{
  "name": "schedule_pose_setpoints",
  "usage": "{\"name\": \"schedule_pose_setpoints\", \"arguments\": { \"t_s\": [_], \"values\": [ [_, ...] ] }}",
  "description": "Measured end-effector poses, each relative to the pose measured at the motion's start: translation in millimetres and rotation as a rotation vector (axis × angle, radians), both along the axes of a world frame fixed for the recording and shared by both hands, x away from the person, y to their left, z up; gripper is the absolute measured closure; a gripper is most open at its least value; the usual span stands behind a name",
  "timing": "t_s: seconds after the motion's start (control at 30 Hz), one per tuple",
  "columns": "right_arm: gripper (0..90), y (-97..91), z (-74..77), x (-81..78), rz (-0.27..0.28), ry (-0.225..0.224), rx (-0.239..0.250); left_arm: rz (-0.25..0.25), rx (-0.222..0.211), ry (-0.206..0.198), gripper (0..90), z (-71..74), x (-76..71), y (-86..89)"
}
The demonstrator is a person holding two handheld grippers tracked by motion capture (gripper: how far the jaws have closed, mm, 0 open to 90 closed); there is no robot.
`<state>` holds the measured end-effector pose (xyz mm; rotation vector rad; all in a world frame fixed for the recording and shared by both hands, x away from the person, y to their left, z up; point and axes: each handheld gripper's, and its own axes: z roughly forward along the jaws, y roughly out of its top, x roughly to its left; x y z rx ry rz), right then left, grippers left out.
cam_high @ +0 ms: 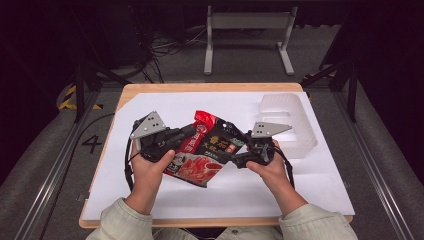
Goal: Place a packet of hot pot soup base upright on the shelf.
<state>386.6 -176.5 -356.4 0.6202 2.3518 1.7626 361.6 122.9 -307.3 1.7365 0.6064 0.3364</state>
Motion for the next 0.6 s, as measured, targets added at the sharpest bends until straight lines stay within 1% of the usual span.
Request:
{"name": "schedule_pose_setpoints", "arguments": {
  "t_s": [0.07,0.1,0.17,0.2,0.27,0.33,0.4,0.47,0.53,0.6],
  "values": [
    [32.0,2.9,0.6,0.5,0.005,-0.006,-0.011,-0.007,0.001,0.008,88.6,-0.4,-0.4,-0.8],
    [35.8,4.1,0.9,0.6,0.008,-0.015,-0.021,-0.008,0.0,0.008,88.6,-0.5,-0.5,-0.9],
    [43.1,7.3,0.8,0.6,0.015,-0.042,-0.062,-0.013,0.003,0.012,88.6,-0.7,-0.5,-1.0],
    [47.4,8.2,0.7,0.5,0.019,-0.048,-0.074,-0.011,0.005,0.011,88.6,-0.8,-0.6,-1.2],
    [55.1,9.5,1.0,0.4,0.039,-0.045,-0.081,-0.007,0.009,0.012,88.6,-1.0,-0.4,-1.0],
    [68.3,9.4,2.6,-0.2,0.052,-0.046,-0.083,-0.009,0.011,0.014,88.5,-1.1,-0.1,-0.5],
    [74.9,8.2,4.3,0.3,0.054,-0.042,-0.089,-0.005,0.021,0.016,88.2,-1.0,-0.5,-0.7],
    [77.0,7.4,6.0,-0.9,0.036,-0.058,-0.104,-0.004,0.034,0.018,88.0,-0.7,-0.8,-1.4],
    [78.3,7.1,7.5,-1.7,0.03,-0.056,-0.116,-0.004,0.034,0.025,87.9,-1.0,-0.7,-1.8],
    [79.9,5.7,8.5,-1.6,0.029,-0.047,-0.111,-0.01,0.041,0.026,87.8,-0.6,0.0,-1.4]
  ]
}}
